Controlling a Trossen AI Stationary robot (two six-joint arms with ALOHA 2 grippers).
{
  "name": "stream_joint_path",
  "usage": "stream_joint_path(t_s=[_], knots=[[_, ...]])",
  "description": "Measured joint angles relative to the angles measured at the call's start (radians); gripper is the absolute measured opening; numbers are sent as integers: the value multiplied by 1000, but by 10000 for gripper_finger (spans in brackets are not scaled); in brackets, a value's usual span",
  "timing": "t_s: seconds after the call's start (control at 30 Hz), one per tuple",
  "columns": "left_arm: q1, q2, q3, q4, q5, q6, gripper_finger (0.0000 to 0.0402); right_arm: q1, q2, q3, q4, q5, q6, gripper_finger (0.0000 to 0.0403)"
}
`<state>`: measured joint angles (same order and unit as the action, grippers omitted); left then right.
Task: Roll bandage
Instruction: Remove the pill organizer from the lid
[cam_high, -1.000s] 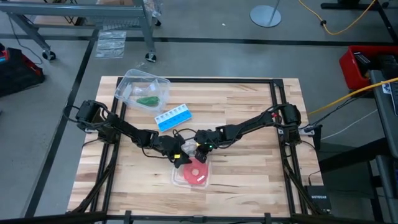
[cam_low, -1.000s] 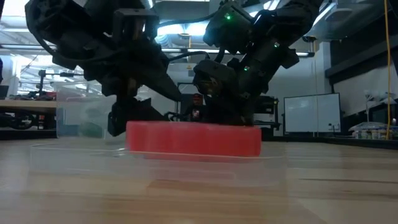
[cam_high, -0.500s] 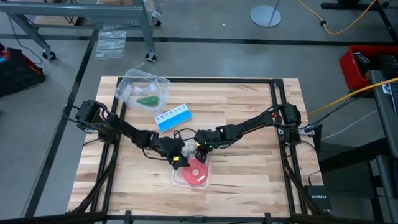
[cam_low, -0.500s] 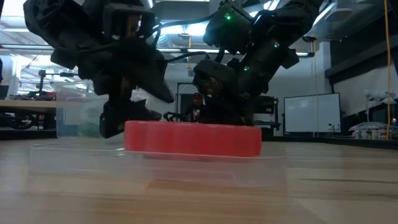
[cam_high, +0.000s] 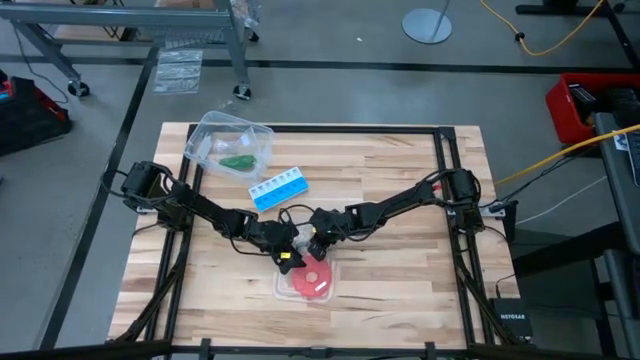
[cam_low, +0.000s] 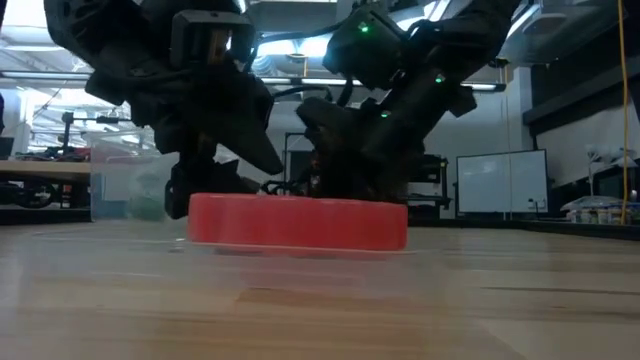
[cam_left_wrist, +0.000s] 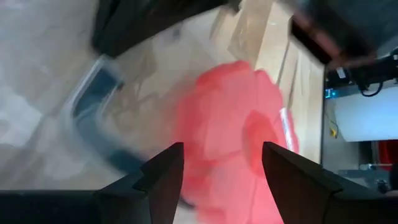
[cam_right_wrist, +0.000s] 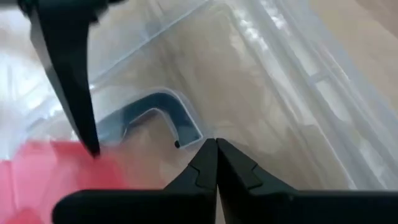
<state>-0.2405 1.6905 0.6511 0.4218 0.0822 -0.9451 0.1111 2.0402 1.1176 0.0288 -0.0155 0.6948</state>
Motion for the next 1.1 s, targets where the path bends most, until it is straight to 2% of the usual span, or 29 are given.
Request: stream_joint_path(t_s=[0.27,0.5,0.87,1.1], knots=[[-3,0,15,-79,29,-1,208,0,111,113,13,-42,15,5],[-24,-3,18,-170,101,47,208,0,136,199,-4,-44,-40,3],[-37,-1,21,-141,187,27,208,-14,137,215,-32,-35,-49,3],[-27,0,32,-131,185,-6,208,-17,136,215,-32,-24,-49,4]])
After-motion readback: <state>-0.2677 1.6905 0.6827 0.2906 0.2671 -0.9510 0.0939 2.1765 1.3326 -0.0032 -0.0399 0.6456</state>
